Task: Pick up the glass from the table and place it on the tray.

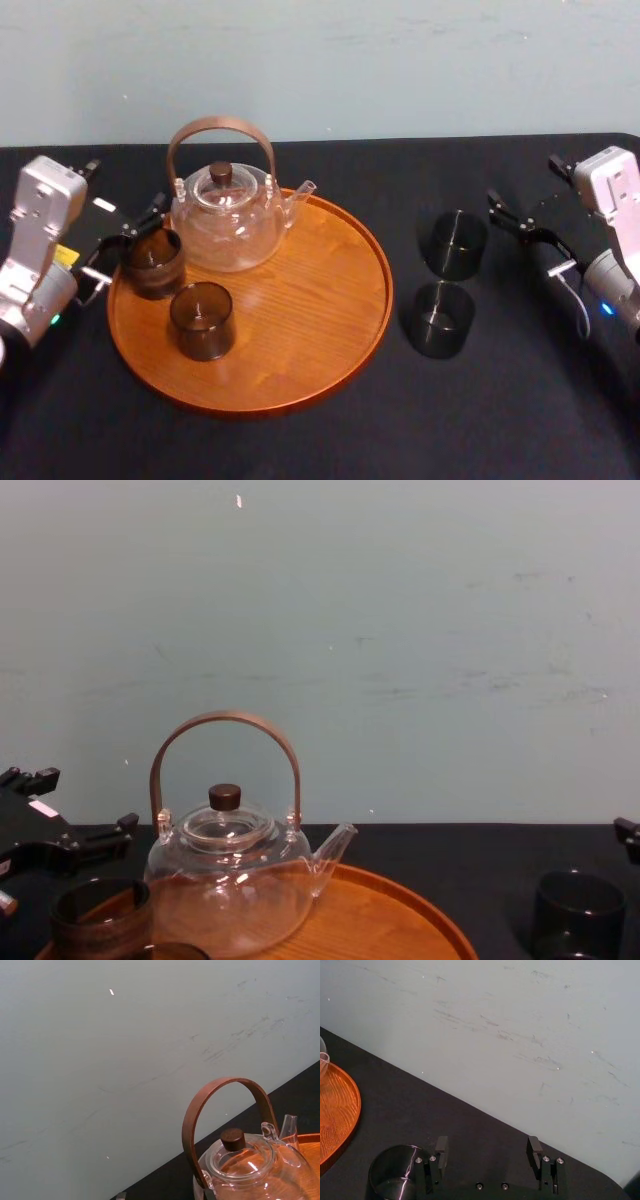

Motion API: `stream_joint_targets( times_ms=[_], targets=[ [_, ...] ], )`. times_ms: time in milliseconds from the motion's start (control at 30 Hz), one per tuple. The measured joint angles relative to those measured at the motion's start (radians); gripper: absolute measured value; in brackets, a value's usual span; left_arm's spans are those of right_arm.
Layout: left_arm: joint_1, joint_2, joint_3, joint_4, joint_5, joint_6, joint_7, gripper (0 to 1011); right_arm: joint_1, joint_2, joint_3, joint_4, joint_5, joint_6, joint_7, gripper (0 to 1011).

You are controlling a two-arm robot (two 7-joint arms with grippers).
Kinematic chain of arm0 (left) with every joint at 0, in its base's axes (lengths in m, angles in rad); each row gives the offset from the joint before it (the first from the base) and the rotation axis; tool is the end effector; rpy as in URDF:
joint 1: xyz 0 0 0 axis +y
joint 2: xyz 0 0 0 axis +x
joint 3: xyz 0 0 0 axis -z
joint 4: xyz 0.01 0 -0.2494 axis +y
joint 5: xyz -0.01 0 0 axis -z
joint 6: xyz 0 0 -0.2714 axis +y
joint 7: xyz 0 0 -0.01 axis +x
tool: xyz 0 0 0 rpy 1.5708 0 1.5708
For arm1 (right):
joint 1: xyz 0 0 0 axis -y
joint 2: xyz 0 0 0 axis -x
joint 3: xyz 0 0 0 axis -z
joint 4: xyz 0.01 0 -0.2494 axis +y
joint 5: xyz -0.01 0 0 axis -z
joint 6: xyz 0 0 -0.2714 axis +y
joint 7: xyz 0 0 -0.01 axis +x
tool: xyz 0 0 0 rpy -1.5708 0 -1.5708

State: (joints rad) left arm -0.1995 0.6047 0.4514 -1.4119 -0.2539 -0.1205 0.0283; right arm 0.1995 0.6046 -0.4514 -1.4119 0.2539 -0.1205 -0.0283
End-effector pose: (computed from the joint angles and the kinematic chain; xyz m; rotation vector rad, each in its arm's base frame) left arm 0.3161 0.0695 -0.2624 0.3046 -0.2850 1.2480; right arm 0.3161 -0.0695 -0.2624 -0.3045 -0.2849 -1.2480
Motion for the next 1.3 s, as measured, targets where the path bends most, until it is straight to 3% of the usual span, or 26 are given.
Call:
stream_joint_targets(
  times_ms=[967, 1300],
  targets=[
    [0.0, 0.0, 0.0, 0.0, 0.0, 0.0, 0.0, 1001, 0.0, 0.0, 0.0, 0.0, 0.0, 0.0, 0.0, 1002],
    [0.0, 0.0, 0.0, 0.0, 0.0, 0.0, 0.0, 1001, -0.024, 0.001, 0.042, -0.039, 0.034, 0.041, 0.051, 1002]
  ],
)
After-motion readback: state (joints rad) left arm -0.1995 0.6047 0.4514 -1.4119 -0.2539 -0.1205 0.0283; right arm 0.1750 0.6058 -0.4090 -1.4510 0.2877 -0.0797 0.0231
